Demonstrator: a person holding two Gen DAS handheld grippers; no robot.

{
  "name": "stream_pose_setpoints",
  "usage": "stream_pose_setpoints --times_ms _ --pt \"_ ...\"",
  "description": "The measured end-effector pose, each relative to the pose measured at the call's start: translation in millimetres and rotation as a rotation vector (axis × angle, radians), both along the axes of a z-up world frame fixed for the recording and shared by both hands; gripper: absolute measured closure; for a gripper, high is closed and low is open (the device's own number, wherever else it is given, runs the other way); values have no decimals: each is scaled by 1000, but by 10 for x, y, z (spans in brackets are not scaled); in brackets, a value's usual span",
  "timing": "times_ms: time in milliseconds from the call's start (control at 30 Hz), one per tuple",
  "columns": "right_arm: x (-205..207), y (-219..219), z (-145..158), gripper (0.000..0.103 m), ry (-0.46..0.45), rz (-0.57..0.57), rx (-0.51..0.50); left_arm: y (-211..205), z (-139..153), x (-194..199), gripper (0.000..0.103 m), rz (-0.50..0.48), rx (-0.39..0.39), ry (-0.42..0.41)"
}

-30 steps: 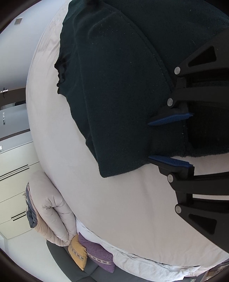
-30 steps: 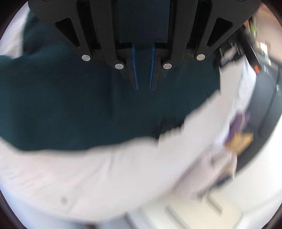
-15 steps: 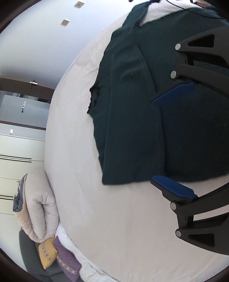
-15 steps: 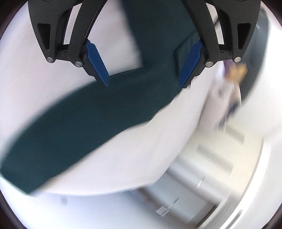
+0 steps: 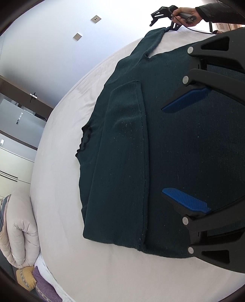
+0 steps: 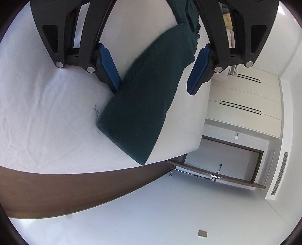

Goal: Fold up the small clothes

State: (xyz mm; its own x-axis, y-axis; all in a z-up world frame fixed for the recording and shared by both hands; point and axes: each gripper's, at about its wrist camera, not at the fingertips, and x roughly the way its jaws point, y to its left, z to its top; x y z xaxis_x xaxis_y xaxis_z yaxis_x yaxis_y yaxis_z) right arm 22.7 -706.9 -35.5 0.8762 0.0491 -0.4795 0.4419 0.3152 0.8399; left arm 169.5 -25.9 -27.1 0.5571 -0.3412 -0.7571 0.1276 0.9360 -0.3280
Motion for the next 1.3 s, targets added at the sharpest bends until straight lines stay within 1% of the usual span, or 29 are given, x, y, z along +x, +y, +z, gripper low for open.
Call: stream_pose_setpoints --times_ms 33,67,100,133,167,200,267,300,400,433,500,567,600,633,667,733,800,867,933,967,1000,1033,1067,1133,1167,1200,1233,1300 --pt "44 -36 -9 43 -4 -2 9 -11 3 13 19 -2 -8 3" --pt "90 -57 -38 53 -3 -7 20 -3 0 24 19 -3 -14 5" --pt "125 -80 -70 69 3 -10 30 -8 -7 35 20 -3 -18 8" --pt "147 -100 -108 77 20 -17 39 0 -16 53 20 -3 -23 14" --pt "132 -137 -123 87 34 -26 44 12 -28 75 21 -5 -33 22" --pt "126 -112 -109 91 45 -33 37 27 -41 95 22 -6 -43 30" --pt "209 98 51 91 53 -15 -39 46 -56 133 23 -11 -62 38" --pt "276 276 206 91 67 22 -120 46 -61 160 23 -14 -71 40" --pt "511 797 560 91 68 134 -276 41 -42 224 23 -29 -106 42" --pt "635 1030 670 91 68 189 -326 38 -28 240 23 -31 -124 41" --pt "952 1711 911 91 58 337 -452 32 0 273 23 -39 -172 43" --pt "1136 2313 1026 91 46 449 -537 26 23 311 23 -41 -216 47" --pt "1250 2739 1054 91 37 530 -582 22 27 332 23 -43 -239 52" --pt "1309 3022 1049 91 32 580 -611 17 26 355 23 -46 -265 59" --pt "1334 3342 1024 91 30 633 -649 15 17 390 23 -48 -300 72" --pt "1419 3982 878 91 45 734 -728 0 -19 470 23 -54 -356 99" --pt "1469 4448 612 91 84 822 -729 -35 -65 540 23 -63 -384 132" --pt "1360 4794 300 91 129 880 -734 -94 -136 608 21 -79 -401 163" --pt "1446 5021 -88 91 166 912 -740 -141 -196 655 21 -80 -407 188" --pt "1427 5048 -168 91 185 923 -737 -178 -229 684 21 -85 -426 201" --pt "1418 4969 -263 91 201 929 -727 -207 -251 706 21 -90 -443 212" --pt "1390 4868 -284 90 194 932 -716 -255 -272 739 21 -91 -461 227" --pt "1357 4753 -232 89 181 931 -716 -288 -276 755 20 -93 -473 233" --pt "1293 4687 -200 75 161 948 -707 -386 -257 796 17 -106 -489 233" --pt "1202 4694 -203 53 147 963 -687 -449 -238 822 14 -112 -488 229" --pt "1102 4650 -163 33 124 971 -670 -509 -229 852 13 -118 -483 230" --pt "1053 4609 -137 27 109 967 -679 -602 -229 893 13 -132 -471 236" --pt "950 4608 -96 25 114 966 -710 -747 -262 965 14 -154 -448 260"
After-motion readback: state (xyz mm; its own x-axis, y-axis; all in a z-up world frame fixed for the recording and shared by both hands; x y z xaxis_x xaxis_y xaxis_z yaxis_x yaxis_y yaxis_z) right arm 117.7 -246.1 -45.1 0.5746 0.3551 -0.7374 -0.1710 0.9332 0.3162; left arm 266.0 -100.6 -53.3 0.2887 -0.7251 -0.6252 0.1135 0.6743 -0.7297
